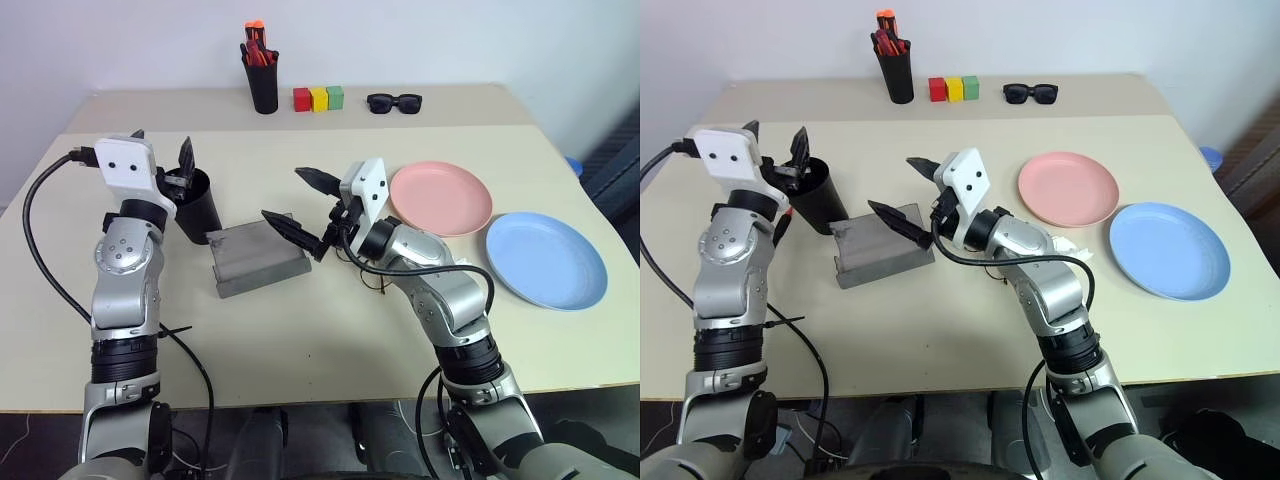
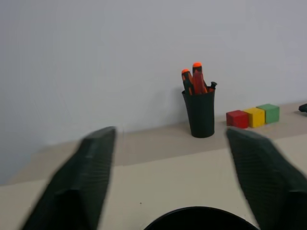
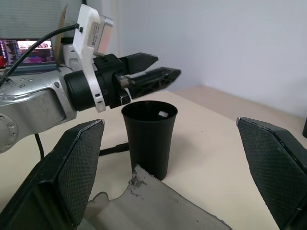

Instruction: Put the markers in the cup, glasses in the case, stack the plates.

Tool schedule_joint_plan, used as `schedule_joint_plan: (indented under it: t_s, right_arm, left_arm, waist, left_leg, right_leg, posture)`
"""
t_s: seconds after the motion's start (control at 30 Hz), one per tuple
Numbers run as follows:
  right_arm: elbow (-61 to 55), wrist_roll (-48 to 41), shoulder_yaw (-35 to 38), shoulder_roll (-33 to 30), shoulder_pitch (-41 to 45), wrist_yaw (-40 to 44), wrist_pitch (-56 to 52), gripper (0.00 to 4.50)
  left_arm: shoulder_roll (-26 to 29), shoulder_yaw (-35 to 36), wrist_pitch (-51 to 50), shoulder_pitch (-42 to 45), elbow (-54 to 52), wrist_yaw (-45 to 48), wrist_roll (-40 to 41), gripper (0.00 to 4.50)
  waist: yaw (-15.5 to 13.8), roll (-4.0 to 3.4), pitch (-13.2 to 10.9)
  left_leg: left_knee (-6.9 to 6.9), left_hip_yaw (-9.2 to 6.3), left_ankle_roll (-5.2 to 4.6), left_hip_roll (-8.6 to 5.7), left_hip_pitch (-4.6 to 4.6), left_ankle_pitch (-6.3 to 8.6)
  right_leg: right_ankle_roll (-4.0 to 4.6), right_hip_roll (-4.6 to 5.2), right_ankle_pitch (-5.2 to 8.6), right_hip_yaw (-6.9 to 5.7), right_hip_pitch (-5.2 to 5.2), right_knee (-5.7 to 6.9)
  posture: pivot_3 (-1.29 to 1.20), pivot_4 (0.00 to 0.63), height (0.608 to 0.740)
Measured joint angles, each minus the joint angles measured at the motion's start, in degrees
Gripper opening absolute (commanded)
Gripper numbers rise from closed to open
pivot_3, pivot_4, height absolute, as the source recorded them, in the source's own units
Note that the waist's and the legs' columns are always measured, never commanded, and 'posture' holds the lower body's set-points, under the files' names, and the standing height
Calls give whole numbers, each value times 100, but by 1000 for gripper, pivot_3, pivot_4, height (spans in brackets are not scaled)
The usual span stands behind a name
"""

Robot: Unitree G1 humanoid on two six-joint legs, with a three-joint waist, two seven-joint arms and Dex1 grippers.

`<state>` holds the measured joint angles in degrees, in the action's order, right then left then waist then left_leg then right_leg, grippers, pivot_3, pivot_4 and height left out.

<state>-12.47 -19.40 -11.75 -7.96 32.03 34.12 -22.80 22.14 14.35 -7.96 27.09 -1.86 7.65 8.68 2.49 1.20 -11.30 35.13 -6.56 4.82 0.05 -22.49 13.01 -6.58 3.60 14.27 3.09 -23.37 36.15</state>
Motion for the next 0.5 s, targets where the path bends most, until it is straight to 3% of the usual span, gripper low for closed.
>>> schedule_joint_plan:
  t_s: [0.2,0.27,0.5]
  right_arm:
    - [-29,0,-29,-5,-19,2,-44,4500]
    - [-29,0,-31,-6,-26,5,-47,4500]
    - [-87,-4,-35,-63,-88,48,-54,4500]
  left_arm:
    - [-144,389,-146,64,-66,-292,340,3869]
    - [-83,677,-341,94,-159,-554,400,4416]
    - [608,1620,-2267,-202,-289,-1309,454,4462]
  waist:
    - [11,0,0]
    - [15,0,0]
    - [7,0,0]
  left_leg:
    - [-1,-1,0,1,1,0]
    - [-1,-1,0,1,1,0]
    - [0,-2,0,0,2,0]
  right_leg:
    - [0,-1,0,0,-2,1]
    - [0,-2,0,0,-2,2]
    - [-2,-1,0,-1,1,4]
  posture:
    - [0,150,740]
    - [0,150,740]
    - [0,150,740]
